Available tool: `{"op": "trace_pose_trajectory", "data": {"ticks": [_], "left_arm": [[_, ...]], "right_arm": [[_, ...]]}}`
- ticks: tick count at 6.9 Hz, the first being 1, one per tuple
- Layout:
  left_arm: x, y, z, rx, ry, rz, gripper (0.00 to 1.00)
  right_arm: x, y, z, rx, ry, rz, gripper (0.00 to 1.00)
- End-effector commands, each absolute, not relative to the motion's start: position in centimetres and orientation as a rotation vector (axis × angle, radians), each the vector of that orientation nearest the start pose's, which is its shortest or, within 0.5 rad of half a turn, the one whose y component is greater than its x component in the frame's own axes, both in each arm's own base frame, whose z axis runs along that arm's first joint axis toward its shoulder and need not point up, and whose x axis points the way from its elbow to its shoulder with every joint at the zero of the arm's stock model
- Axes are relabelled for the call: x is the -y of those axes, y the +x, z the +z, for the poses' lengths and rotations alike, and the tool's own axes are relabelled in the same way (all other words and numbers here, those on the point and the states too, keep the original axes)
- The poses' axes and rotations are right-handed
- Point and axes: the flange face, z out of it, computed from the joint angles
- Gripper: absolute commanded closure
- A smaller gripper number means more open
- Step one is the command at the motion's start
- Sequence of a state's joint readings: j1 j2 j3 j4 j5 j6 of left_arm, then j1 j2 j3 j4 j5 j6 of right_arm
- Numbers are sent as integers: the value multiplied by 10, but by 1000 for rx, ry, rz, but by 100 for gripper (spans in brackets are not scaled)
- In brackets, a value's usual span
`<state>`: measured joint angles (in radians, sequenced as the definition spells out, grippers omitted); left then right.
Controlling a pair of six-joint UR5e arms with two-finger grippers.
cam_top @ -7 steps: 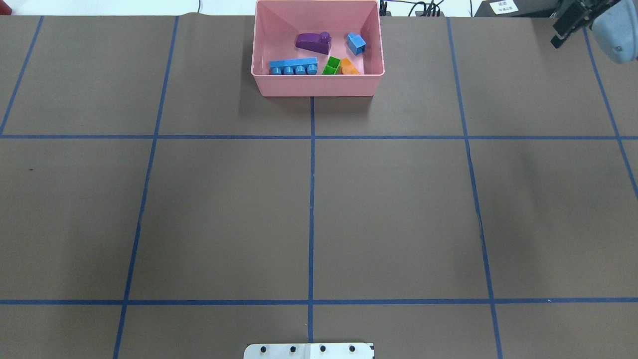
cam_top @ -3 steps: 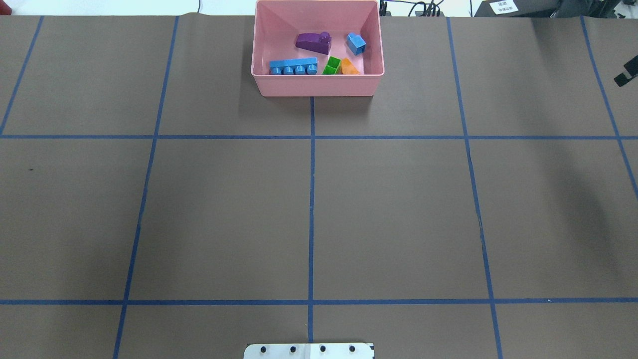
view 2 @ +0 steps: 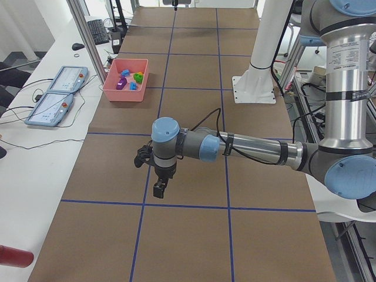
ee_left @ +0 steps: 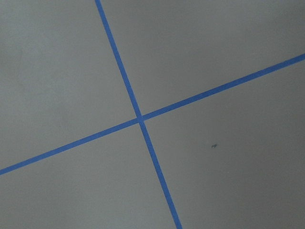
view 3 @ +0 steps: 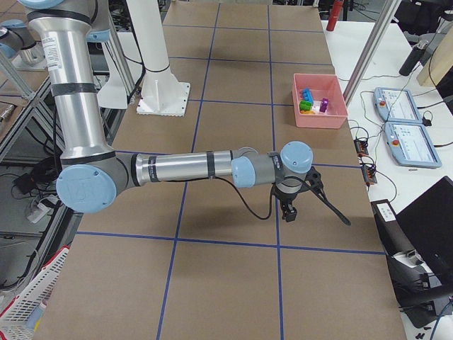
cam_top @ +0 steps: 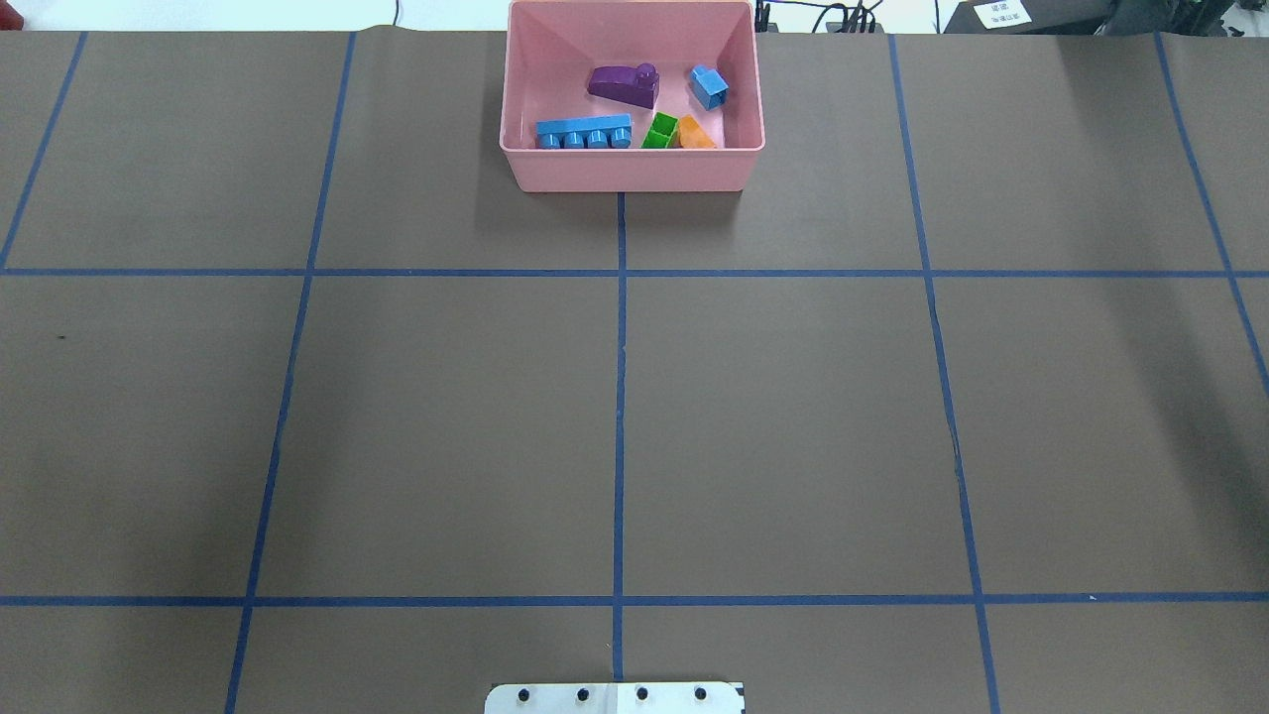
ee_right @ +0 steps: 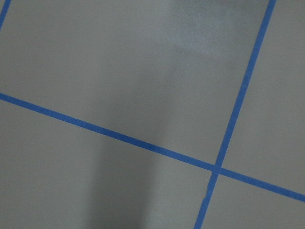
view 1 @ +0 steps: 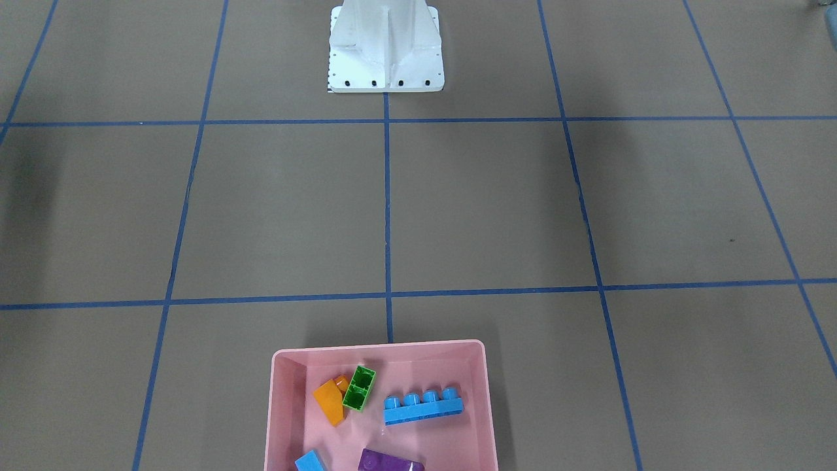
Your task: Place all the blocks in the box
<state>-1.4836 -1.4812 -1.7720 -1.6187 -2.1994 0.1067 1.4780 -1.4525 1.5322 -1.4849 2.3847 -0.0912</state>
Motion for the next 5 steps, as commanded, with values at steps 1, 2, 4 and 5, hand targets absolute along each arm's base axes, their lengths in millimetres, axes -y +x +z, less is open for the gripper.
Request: {"op": "trace_pose_trajectory", "data": {"ticks": [1,2,4,5], "left_arm": [[463,-38,621,-666,117,202,0],[459,-31,619,-763,106,197,0],[475,-56,603,-782,107,133,0],[496,-64,595,-780,93,113,0]], "right_arm": [[544,12,618,819,109,-164,0],[544,12,619,820,104,-164,0],[541,14,624,819,95,-157,0],[533,24,631,833,88,-131,0]]}}
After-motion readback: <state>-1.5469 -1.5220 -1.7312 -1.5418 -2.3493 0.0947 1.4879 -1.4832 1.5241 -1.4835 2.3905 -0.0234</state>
